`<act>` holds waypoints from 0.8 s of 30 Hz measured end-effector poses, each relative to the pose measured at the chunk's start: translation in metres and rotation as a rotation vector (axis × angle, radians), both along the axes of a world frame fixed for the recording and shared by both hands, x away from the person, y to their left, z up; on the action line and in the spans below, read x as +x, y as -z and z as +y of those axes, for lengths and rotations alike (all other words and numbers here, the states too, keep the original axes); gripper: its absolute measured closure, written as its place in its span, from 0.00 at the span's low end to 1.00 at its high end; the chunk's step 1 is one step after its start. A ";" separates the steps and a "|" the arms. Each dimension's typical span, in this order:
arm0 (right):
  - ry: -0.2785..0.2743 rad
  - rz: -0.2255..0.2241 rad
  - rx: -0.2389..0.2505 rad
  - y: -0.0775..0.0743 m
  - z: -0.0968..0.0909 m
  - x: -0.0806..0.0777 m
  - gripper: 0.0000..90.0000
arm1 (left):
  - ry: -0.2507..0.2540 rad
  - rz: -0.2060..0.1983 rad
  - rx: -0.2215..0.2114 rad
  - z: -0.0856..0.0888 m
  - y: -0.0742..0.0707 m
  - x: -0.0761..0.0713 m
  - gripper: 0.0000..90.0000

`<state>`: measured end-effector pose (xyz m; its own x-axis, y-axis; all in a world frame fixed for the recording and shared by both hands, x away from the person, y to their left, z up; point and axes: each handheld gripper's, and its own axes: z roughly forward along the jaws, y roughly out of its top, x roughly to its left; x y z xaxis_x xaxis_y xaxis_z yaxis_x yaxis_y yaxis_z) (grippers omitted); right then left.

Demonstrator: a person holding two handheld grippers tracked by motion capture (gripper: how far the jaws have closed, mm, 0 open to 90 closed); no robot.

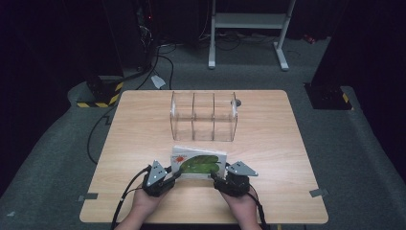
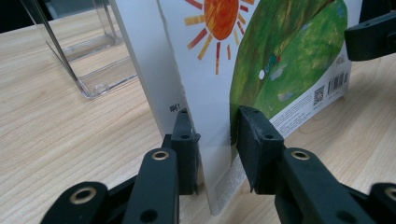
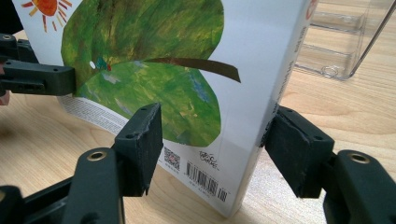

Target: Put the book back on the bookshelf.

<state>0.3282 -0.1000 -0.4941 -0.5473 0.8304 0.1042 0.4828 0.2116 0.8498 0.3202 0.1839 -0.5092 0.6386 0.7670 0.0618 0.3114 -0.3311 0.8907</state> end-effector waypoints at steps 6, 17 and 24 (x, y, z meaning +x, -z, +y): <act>-0.010 -0.021 -0.003 0.000 -0.002 -0.003 0.42 | 0.009 0.009 0.038 -0.002 0.002 -0.003 0.74; -0.049 -0.045 -0.008 -0.001 -0.004 -0.011 0.42 | 0.013 -0.005 0.072 0.000 0.003 -0.008 0.70; -0.064 -0.039 0.005 -0.001 -0.008 -0.010 0.37 | -0.013 0.007 0.050 0.007 0.002 -0.008 0.62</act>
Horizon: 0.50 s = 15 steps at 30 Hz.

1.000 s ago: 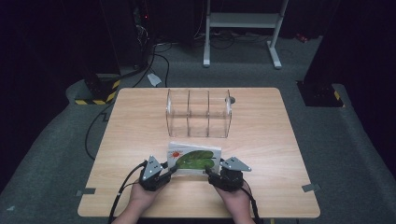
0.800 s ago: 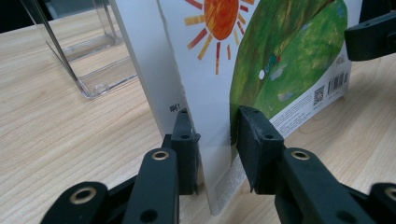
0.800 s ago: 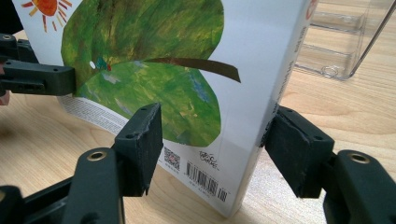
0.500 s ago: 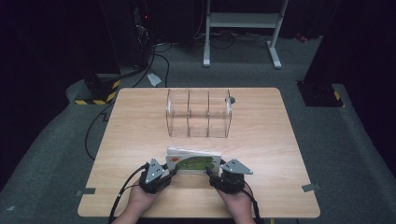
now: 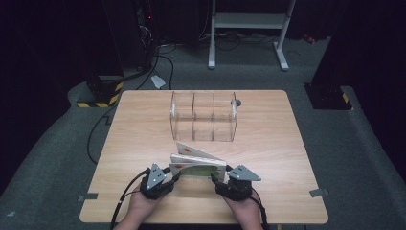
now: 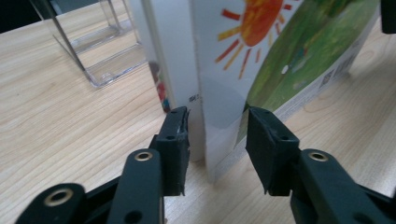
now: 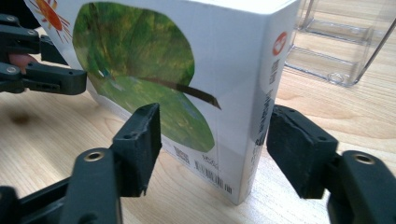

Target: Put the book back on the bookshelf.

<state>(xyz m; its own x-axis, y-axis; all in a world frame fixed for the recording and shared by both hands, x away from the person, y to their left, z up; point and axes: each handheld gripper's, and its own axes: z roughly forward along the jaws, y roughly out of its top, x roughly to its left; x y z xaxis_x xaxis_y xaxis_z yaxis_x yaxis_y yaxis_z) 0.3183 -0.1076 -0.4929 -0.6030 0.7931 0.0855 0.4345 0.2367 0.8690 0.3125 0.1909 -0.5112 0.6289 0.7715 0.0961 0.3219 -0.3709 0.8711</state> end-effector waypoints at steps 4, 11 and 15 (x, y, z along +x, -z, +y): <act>-0.029 -0.001 0.024 -0.003 -0.002 0.005 0.30 | -0.024 0.002 -0.004 0.005 0.001 0.000 0.55; -0.069 -0.003 0.054 -0.009 -0.001 0.017 0.27 | -0.083 0.029 -0.010 0.023 0.002 -0.002 0.49; -0.095 -0.023 0.054 -0.012 0.004 0.020 0.28 | -0.130 0.041 -0.011 0.036 0.002 -0.003 0.47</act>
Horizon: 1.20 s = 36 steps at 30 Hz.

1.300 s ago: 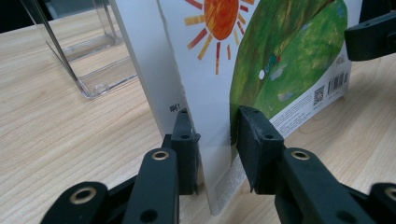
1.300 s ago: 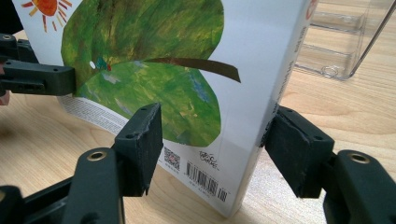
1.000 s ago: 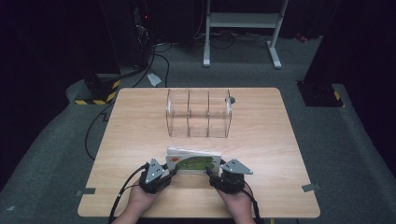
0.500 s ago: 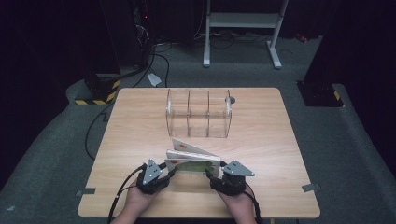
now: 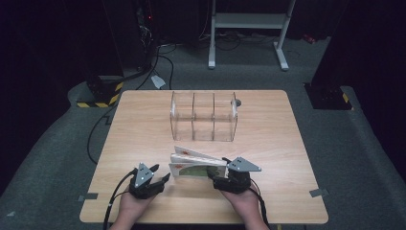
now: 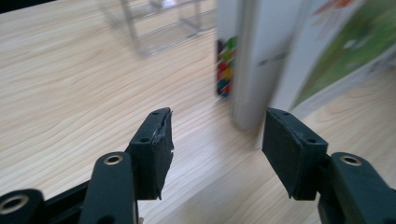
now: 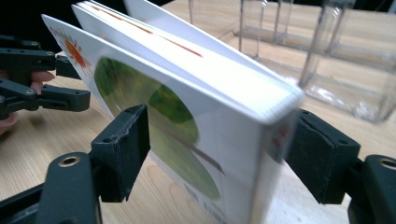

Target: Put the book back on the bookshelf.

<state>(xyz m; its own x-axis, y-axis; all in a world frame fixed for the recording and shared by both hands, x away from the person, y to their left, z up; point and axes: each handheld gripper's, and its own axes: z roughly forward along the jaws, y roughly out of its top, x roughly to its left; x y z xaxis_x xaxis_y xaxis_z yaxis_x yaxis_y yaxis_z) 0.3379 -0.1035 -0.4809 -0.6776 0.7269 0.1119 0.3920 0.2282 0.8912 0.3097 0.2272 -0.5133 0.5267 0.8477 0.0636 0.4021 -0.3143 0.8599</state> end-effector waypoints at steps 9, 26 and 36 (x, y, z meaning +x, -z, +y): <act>-0.033 -0.053 -0.011 -0.002 0.008 0.000 0.40 | -0.096 0.052 0.023 0.027 0.004 0.007 0.45; -0.079 -0.089 0.010 0.001 0.007 -0.015 0.67 | -0.186 0.149 0.071 0.035 0.014 0.031 0.34; -0.084 -0.133 -0.030 0.000 0.012 -0.030 0.82 | -0.173 0.161 0.072 0.031 0.015 0.041 0.35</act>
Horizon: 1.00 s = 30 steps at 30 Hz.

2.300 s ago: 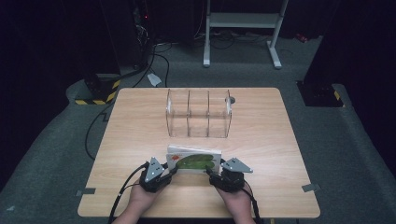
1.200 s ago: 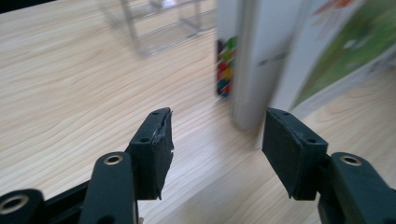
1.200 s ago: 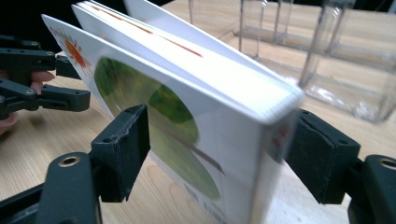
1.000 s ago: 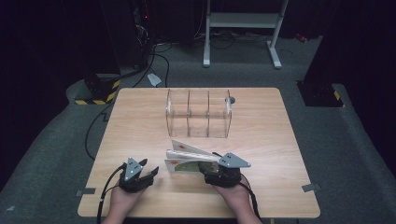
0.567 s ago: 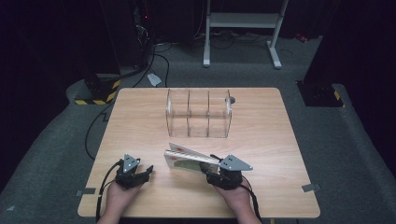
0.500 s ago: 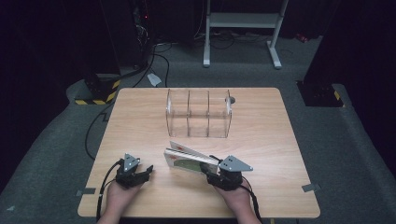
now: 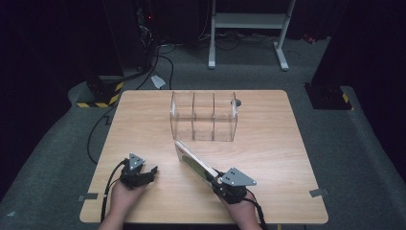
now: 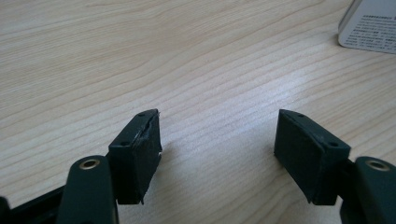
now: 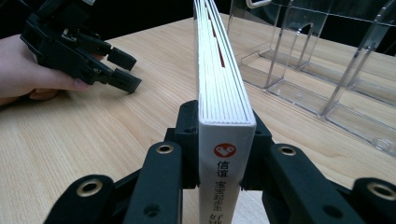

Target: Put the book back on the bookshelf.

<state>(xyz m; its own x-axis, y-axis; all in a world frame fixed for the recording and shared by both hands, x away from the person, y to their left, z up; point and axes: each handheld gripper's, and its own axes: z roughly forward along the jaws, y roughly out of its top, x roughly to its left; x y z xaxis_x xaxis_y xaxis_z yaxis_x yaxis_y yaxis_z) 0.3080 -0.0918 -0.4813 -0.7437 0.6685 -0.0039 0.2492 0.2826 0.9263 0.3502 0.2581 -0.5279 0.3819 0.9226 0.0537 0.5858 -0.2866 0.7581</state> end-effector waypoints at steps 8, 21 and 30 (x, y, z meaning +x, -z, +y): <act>0.044 -0.008 0.000 -0.001 -0.011 -0.008 0.82 | -0.006 0.028 -0.035 0.002 0.000 0.009 0.35; 0.182 -0.022 0.000 -0.002 -0.039 -0.017 0.82 | -0.003 0.033 -0.039 0.000 0.000 0.010 0.33; 0.260 -0.046 -0.014 -0.004 -0.051 -0.018 0.83 | 0.008 0.029 -0.035 0.000 0.000 0.010 0.33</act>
